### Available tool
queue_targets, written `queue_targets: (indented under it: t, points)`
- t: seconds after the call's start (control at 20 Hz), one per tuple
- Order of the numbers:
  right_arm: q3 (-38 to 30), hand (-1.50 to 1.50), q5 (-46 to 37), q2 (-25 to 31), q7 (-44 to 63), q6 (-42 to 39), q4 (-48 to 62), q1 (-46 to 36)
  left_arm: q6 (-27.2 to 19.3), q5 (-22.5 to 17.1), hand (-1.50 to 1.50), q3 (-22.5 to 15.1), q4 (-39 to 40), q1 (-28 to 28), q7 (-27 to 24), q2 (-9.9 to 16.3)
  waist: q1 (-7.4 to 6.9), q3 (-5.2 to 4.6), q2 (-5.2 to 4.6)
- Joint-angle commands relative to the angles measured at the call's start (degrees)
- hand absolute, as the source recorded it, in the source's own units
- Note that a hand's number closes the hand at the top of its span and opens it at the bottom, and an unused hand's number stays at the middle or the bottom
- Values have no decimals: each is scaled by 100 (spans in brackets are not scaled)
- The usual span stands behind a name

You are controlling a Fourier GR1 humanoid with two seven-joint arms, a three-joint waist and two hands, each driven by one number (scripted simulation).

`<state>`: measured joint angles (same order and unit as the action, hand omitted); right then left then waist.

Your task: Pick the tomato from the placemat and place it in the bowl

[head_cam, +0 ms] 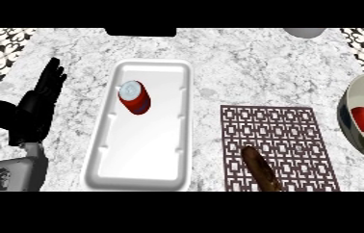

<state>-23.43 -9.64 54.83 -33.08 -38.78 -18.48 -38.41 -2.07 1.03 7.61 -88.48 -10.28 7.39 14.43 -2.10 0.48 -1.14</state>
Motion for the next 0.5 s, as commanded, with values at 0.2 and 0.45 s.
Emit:
queue_targets:
  t: [0.2, 0.45]
  points:
    - [-270, -150, 495, 548, -290, -1641, 330, 165, -36, 24, 0, -5, -2, 33, -45, -40, 37, 41, -45]
    - [-400, -150, 848, 549, 85, -2071, 308, 232, 20, -36, 0, 86, -83, 128, -62, 48, 28, 65, -5]
